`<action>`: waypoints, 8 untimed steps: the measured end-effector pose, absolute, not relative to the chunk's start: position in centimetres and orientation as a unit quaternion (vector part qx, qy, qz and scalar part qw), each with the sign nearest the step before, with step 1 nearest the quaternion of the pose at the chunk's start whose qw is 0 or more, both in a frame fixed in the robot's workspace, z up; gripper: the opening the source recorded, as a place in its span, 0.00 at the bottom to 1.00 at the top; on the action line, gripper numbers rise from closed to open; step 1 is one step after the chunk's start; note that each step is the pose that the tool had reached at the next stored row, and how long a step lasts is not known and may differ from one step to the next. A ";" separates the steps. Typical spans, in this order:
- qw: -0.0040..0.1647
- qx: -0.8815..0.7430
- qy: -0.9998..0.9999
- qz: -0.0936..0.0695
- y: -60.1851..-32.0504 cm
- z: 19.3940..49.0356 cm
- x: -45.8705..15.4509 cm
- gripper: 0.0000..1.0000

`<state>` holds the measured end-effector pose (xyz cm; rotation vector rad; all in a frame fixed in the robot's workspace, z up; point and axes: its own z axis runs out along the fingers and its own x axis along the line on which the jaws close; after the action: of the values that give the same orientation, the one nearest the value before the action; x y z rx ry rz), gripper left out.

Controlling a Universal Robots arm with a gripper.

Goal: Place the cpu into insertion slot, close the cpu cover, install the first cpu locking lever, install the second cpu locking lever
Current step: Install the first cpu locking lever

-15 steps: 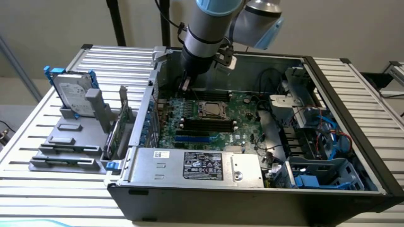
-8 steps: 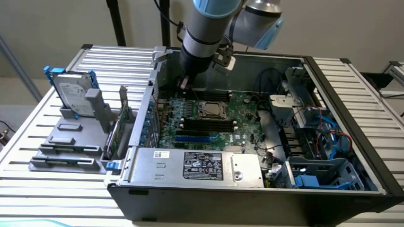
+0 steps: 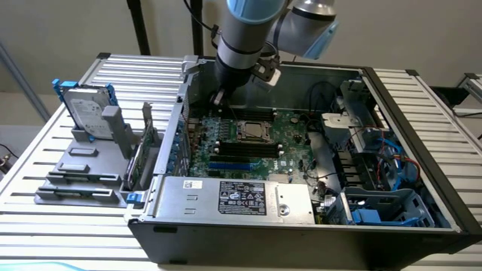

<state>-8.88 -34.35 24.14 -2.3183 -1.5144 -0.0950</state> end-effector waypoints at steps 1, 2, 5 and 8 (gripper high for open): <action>0.185 -0.825 -0.532 -0.035 -34.3 24.1 -8.9 0.11; 0.186 -0.828 -0.528 -0.037 -34.3 24.2 -8.9 0.11; 0.191 -0.834 -0.515 -0.043 -34.3 24.2 -9.0 0.11; 0.195 -0.841 -0.503 -0.048 -34.3 24.4 -9.0 0.11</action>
<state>-9.00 -34.35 24.38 -2.3564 -1.4112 -0.1356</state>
